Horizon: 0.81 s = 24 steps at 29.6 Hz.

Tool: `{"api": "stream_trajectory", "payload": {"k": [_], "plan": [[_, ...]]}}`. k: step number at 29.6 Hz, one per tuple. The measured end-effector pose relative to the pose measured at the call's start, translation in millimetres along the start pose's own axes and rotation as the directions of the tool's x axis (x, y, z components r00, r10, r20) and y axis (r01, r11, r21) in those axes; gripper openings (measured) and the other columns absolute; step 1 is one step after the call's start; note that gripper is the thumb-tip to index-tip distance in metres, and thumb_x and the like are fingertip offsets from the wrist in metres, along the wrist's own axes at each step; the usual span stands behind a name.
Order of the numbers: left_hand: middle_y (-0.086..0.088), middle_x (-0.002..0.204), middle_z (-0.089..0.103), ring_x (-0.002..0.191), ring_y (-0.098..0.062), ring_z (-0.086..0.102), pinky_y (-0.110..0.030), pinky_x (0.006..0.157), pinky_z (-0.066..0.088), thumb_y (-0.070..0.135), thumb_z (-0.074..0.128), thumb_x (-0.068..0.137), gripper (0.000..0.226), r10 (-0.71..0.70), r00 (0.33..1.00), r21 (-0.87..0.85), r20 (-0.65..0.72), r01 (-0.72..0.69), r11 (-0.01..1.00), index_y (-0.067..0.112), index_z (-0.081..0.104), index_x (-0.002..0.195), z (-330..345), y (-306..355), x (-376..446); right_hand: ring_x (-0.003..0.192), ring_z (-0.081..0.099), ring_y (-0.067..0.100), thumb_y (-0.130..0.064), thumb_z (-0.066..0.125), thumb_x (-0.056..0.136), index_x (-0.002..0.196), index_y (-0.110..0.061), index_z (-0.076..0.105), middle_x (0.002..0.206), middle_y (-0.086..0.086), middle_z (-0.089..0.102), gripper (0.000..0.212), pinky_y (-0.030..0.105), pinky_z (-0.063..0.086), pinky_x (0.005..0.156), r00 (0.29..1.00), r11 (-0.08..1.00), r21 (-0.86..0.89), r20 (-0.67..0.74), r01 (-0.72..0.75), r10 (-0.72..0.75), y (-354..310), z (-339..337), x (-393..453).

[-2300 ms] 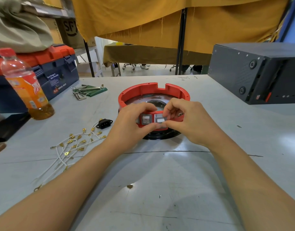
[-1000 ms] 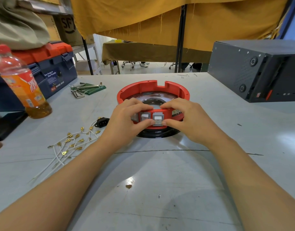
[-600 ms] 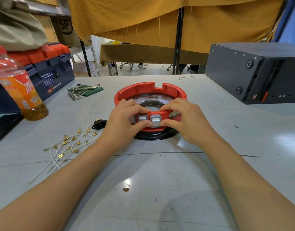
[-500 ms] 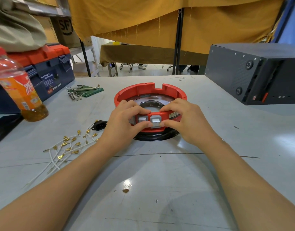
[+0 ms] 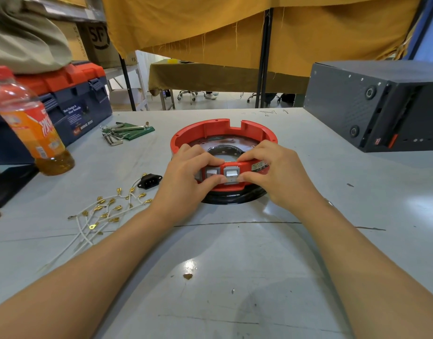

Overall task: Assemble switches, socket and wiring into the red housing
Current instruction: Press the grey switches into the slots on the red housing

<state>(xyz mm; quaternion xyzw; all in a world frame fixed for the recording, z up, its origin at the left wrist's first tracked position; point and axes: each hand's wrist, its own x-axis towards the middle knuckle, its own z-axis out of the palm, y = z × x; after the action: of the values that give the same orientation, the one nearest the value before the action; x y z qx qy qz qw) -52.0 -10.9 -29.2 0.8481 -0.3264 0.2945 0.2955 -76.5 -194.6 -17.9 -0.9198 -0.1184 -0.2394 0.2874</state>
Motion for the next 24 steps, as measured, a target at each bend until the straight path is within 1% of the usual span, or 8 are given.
{"api": "stream_trajectory", "payload": {"k": [4,9,12,14,17,19,21,24], "plan": [[0.005,0.083,0.053,0.08,-0.018,0.043,-0.017,0.072,0.032,0.017,0.075,0.076,0.021,0.007,1.0,0.017,-0.016,-0.006,1.0,0.008,0.069,0.094,3.5,-0.2,-0.6,0.093,0.048,0.008,-0.019,0.075,0.075,0.1,-0.014,0.07,0.101,0.0,0.06,0.026,0.018,0.037,0.084,1.0,1.0,0.018,-0.026,0.005,-0.005,-1.1,0.9,0.4],[0.005,0.085,0.053,0.082,-0.016,0.043,-0.018,0.073,0.033,0.018,0.075,0.077,0.021,0.005,1.0,0.023,-0.027,-0.004,1.0,0.01,0.068,0.095,4.8,-0.5,-2.4,0.097,0.049,0.01,-0.02,0.074,0.077,0.102,-0.016,0.069,0.102,-0.001,0.059,0.026,0.018,0.036,0.085,1.0,1.0,-0.002,-0.017,0.013,-0.013,-1.0,1.5,-0.6],[0.008,0.085,0.053,0.082,-0.016,0.044,-0.025,0.073,0.036,0.018,0.075,0.077,0.023,-0.002,1.0,0.016,-0.018,0.002,1.0,0.011,0.069,0.097,2.9,1.9,-1.3,0.103,0.05,0.012,-0.027,0.071,0.08,0.109,-0.019,0.066,0.108,-0.003,0.059,0.031,0.025,0.039,0.092,0.999,0.999,-0.045,0.011,0.031,-0.03,-2.1,1.2,-3.0],[0.006,0.087,0.058,0.083,-0.018,0.049,-0.029,0.074,0.041,0.019,0.075,0.077,0.025,-0.013,1.0,-0.019,0.018,0.013,1.0,0.012,0.07,0.1,-2.5,1.9,-0.2,0.105,0.051,0.014,-0.033,0.071,0.08,0.113,-0.021,0.064,0.11,-0.003,0.06,0.036,0.032,0.039,0.096,0.999,0.999,-0.028,0.032,0.041,-0.04,-6.5,1.0,-5.0],[0.003,0.099,0.067,0.094,-0.014,0.058,-0.025,0.085,0.046,0.012,0.073,0.079,0.026,-0.048,0.997,-0.12,0.054,0.054,0.991,0.012,0.07,0.104,-14.5,0.5,0.7,0.105,0.05,0.014,-0.038,0.07,0.079,0.112,-0.023,0.064,0.108,-0.005,0.06,0.037,0.04,0.035,0.1,0.998,0.998,-0.039,0.046,0.053,-0.051,-12.5,3.0,-6.0],[0.003,0.102,0.068,0.095,-0.004,0.061,-0.016,0.087,0.047,0.005,0.068,0.081,0.022,-0.115,0.993,-0.256,0.032,0.119,0.959,0.011,0.07,0.102,-23.2,-0.1,2.4,0.103,0.047,0.012,-0.042,0.07,0.078,0.108,-0.025,0.062,0.105,-0.008,0.057,0.036,0.039,0.032,0.103,0.998,0.999,-0.03,0.051,0.024,-0.022,-14.5,2.8,-6.1],[0.003,0.103,0.068,0.095,0.0,0.061,-0.016,0.086,0.049,0.003,0.063,0.084,0.018,-0.231,0.973,-0.363,0.022,0.223,0.905,0.011,0.07,0.099,-31.9,-2.1,7.8,0.097,0.043,0.007,-0.048,0.068,0.077,0.1,-0.028,0.06,0.097,-0.013,0.052,0.032,0.036,0.029,0.102,0.999,1.0,-0.008,0.048,-0.002,0.002,-14.7,1.4,-6.8],[0.008,0.1,0.069,0.09,0.003,0.063,-0.009,0.078,0.05,0.007,0.063,0.086,0.016,-0.387,0.921,-0.37,0.042,0.374,0.85,0.016,0.071,0.096,-46.4,-17.4,18.4,0.087,0.04,-0.004,-0.054,0.066,0.074,0.086,-0.03,0.055,0.084,-0.017,0.05,0.029,0.031,0.027,0.093,0.999,0.999,0.03,0.025,-0.038,0.038,-14.5,0.0,-7.9]]}}
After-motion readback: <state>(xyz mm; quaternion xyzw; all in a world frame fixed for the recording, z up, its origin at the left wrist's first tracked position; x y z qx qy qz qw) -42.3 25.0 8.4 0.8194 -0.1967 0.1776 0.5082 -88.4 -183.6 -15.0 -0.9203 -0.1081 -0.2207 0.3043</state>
